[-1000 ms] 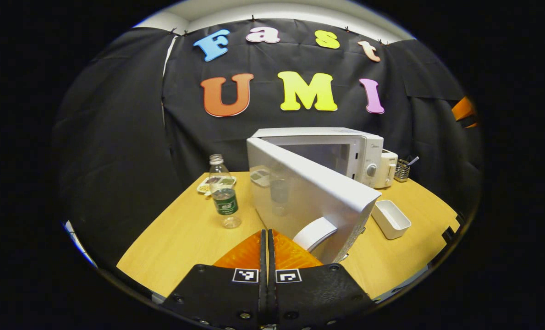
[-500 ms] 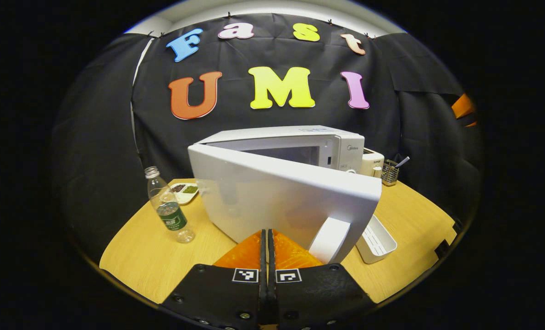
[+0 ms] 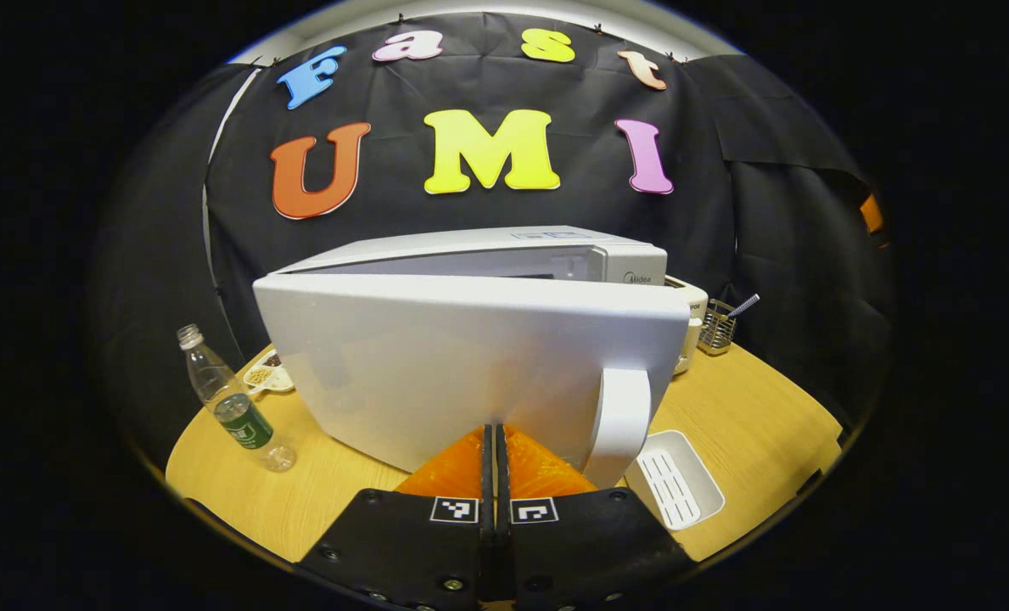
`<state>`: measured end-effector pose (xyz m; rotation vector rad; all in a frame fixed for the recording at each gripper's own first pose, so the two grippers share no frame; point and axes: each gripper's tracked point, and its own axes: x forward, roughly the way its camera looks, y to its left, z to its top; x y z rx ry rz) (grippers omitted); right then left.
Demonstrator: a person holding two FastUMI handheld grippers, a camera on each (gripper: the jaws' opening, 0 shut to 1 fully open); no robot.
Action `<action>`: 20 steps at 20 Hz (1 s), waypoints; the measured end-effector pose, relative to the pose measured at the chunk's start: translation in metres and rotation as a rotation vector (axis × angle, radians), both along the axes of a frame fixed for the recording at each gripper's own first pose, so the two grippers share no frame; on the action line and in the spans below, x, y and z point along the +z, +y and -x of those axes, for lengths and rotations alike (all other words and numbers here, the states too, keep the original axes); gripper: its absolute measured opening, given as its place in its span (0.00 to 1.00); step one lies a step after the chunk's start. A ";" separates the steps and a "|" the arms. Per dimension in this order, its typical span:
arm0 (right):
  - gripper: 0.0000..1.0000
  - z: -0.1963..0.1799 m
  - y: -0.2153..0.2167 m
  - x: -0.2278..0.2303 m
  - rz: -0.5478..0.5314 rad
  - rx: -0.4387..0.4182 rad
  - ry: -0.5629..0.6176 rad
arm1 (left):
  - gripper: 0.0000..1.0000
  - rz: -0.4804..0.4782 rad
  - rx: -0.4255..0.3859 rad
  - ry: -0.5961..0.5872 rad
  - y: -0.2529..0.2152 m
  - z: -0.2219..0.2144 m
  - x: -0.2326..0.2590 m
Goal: Open the microwave oven with the left hand, put the food in, and close the microwave oven.
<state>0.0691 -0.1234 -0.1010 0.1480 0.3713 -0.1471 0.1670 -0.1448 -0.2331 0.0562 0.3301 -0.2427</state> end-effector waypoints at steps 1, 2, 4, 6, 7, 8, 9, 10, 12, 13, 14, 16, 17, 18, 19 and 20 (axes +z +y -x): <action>1.00 0.001 -0.005 -0.002 0.000 -0.007 0.007 | 0.00 0.002 -0.002 0.003 -0.004 -0.008 -0.001; 1.00 0.002 -0.008 -0.004 0.002 -0.013 0.012 | 0.00 0.005 -0.004 0.007 -0.010 -0.015 -0.002; 1.00 0.003 -0.017 -0.004 0.003 -0.030 0.017 | 0.00 0.009 -0.005 0.019 -0.020 -0.029 -0.007; 1.00 0.003 -0.026 -0.003 0.005 -0.047 0.020 | 0.00 0.007 -0.003 0.032 -0.025 -0.042 -0.011; 1.00 0.002 -0.032 -0.003 0.006 -0.057 0.021 | 0.00 0.006 -0.005 0.037 -0.028 -0.048 -0.012; 1.00 0.003 -0.036 -0.004 0.003 -0.065 0.023 | 0.00 0.003 0.000 0.037 -0.030 -0.054 -0.014; 1.00 0.004 -0.040 -0.004 0.000 -0.073 0.026 | 0.00 0.002 -0.001 0.037 -0.032 -0.060 -0.014; 1.00 0.005 -0.044 -0.005 -0.003 -0.083 0.030 | 0.00 0.001 0.002 0.034 -0.034 -0.065 -0.013; 1.00 0.004 -0.052 -0.008 -0.009 -0.095 0.039 | 0.09 0.002 0.003 0.034 -0.037 -0.077 -0.012; 0.91 0.004 -0.054 -0.010 -0.015 -0.100 0.042 | 0.00 0.004 0.009 0.042 -0.039 -0.079 -0.012; 1.00 0.004 -0.055 -0.011 -0.020 -0.103 0.047 | 0.00 0.007 0.012 0.047 -0.041 -0.079 -0.014; 0.91 0.005 -0.057 -0.011 -0.024 -0.106 0.051 | 0.09 -0.011 -0.004 0.038 -0.042 -0.079 -0.015; 0.91 0.006 -0.056 -0.011 -0.020 -0.103 0.055 | 0.00 -0.009 -0.006 0.044 -0.042 -0.079 -0.016; 0.91 0.005 -0.057 -0.010 -0.016 -0.104 0.051 | 0.00 -0.004 -0.004 0.056 -0.043 -0.080 -0.018; 0.91 0.004 -0.056 -0.006 -0.014 -0.105 0.045 | 0.00 0.000 0.003 0.060 -0.045 -0.081 -0.019; 1.00 0.004 -0.056 -0.006 -0.016 -0.105 0.042 | 0.08 0.000 0.004 0.050 -0.046 -0.087 -0.018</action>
